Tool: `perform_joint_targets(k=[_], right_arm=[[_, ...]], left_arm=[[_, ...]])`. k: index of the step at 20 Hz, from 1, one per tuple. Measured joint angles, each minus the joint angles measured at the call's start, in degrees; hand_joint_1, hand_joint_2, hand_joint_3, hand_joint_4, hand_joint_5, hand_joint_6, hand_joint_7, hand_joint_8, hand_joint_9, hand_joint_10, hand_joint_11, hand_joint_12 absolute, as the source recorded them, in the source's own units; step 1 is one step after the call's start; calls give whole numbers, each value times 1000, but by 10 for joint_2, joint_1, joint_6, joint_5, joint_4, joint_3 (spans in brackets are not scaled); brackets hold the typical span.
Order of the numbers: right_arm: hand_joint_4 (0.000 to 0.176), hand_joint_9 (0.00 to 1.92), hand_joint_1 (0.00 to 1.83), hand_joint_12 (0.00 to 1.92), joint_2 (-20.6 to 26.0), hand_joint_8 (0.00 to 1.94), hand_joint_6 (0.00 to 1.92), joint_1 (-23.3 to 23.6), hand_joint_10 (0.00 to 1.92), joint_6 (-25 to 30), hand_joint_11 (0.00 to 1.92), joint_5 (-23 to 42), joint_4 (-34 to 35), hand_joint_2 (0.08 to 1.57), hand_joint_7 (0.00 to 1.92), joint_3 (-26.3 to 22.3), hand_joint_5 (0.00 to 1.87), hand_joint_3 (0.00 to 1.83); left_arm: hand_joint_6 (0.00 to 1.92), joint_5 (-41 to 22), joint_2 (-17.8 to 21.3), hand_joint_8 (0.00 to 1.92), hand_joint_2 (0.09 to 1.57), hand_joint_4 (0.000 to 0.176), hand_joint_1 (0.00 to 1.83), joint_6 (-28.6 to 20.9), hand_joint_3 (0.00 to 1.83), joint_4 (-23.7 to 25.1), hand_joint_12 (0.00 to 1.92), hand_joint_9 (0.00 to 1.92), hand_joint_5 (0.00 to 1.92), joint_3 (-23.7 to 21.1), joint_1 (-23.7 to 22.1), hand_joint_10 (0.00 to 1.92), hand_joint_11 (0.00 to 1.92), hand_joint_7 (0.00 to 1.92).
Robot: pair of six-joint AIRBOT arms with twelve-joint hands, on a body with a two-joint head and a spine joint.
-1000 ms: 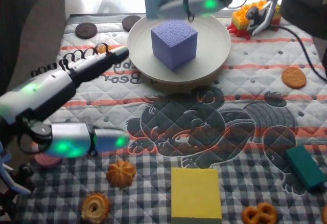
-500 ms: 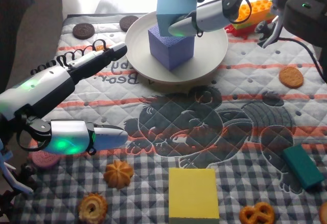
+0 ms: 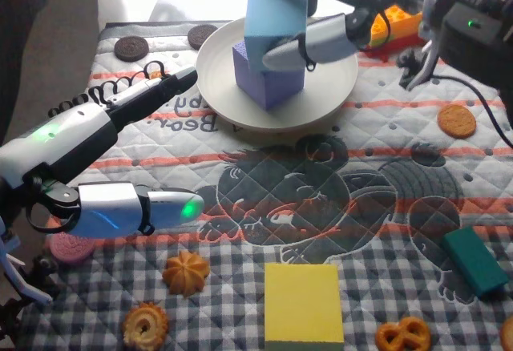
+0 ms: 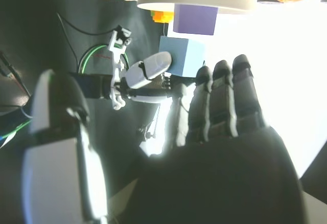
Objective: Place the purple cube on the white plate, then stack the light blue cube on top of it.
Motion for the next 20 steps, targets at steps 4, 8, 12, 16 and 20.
perform_joint_targets(k=[4, 8, 12, 16, 20], right_arm=[[0, 704, 946, 1173, 0, 89, 138, -10, 284, 2, 382, 8, 17, 1052, 746, 1, 647, 0], [73, 539, 787, 1047, 2, 0, 0, -11, 3, 1, 142, 6, 17, 961, 477, 2, 342, 0], [119, 381, 710, 1069, 2, 0, 0, -14, 0, -3, 37, -3, 14, 906, 302, 2, 144, 0], [173, 181, 698, 1041, 2, 0, 0, -14, 0, -3, 0, -2, 14, 839, 69, 2, 2, 0], [176, 3, 668, 417, 9, 0, 0, -14, 0, -3, 0, 7, 15, 816, 0, -4, 0, 1]], left_arm=[[9, 0, 0, 1, 897, 158, 743, 0, 0, 0, 0, 63, 72, 0, 0, 2, 0, 104], [2, -1, 0, 4, 931, 147, 681, 0, 8, 0, 0, 63, 61, 0, 0, 7, 0, 98], [3, 0, 0, 1, 934, 165, 686, 0, 6, -1, 0, 56, 62, 0, -1, 5, 0, 92], [9, 0, 0, 5, 914, 176, 748, 0, 0, -1, 0, 69, 84, 0, -1, 7, 0, 108], [4, 0, -1, 0, 914, 176, 746, 0, 0, -1, 0, 49, 82, 0, -1, 1, 0, 95]])
